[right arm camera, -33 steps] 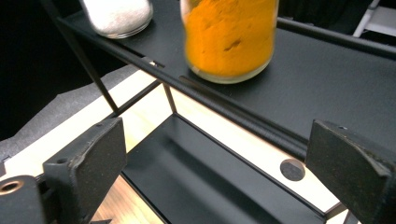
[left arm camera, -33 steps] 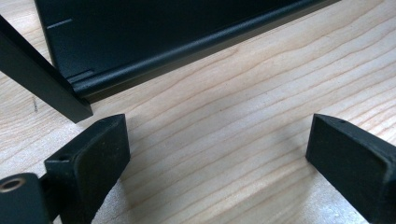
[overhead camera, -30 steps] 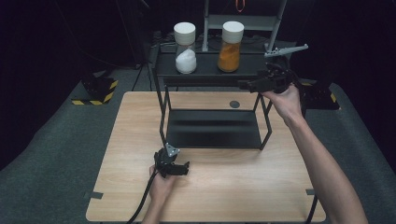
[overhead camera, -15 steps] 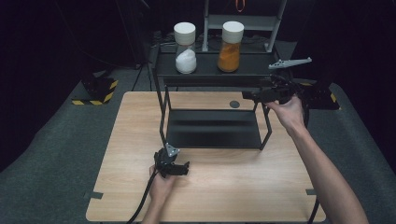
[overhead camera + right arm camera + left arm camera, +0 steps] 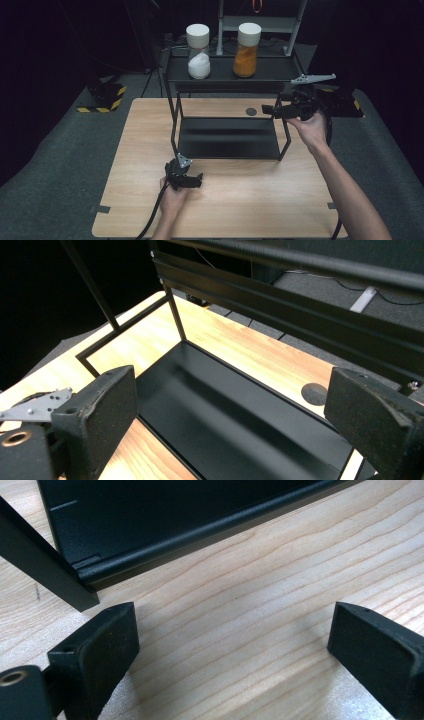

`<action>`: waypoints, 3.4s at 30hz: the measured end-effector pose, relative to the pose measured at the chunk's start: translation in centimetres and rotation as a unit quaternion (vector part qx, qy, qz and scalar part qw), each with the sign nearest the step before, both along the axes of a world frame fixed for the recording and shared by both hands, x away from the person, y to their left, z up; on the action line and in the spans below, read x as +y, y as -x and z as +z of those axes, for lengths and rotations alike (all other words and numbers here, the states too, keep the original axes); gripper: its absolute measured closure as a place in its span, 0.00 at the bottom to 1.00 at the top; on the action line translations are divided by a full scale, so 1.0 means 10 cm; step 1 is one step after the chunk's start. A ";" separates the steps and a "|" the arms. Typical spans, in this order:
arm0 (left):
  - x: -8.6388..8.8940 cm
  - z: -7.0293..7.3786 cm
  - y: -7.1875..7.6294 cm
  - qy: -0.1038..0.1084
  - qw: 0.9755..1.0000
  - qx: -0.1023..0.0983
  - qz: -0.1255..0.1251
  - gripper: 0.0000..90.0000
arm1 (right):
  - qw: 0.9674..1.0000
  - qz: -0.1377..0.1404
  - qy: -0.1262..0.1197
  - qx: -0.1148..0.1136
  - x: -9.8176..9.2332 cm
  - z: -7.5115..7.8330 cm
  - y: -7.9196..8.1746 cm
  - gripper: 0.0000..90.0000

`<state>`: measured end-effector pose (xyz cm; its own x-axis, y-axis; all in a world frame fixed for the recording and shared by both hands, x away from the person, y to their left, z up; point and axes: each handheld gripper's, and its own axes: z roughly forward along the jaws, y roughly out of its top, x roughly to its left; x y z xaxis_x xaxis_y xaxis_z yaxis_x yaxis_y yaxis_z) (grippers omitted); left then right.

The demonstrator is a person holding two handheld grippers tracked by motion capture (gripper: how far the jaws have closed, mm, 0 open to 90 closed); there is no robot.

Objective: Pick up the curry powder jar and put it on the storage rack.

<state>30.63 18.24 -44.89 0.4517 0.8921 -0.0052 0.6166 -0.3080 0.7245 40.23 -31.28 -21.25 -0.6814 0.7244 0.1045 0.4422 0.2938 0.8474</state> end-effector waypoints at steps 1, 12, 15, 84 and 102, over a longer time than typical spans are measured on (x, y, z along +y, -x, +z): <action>0.00 0.00 0.00 0.000 1.000 0.000 0.000 0.07 | 1.000 -0.001 0.003 -0.001 0.01 -0.01 0.01 0.07; 0.00 0.00 0.00 0.000 1.000 0.000 0.000 0.07 | 1.000 -0.006 -0.003 0.000 -0.03 -0.21 0.07 0.08; 0.00 0.00 0.00 0.000 1.000 0.000 0.000 0.07 | 1.000 -0.005 -0.004 0.005 -0.05 -0.27 0.07 0.08; 0.00 0.00 0.00 0.000 1.000 0.000 0.000 0.07 | 0.999 -0.030 0.013 0.030 0.00 -1.44 0.36 0.09; 0.00 0.00 0.00 0.000 1.000 0.000 0.000 0.07 | 0.998 -0.033 0.039 0.036 0.13 -1.76 0.50 0.09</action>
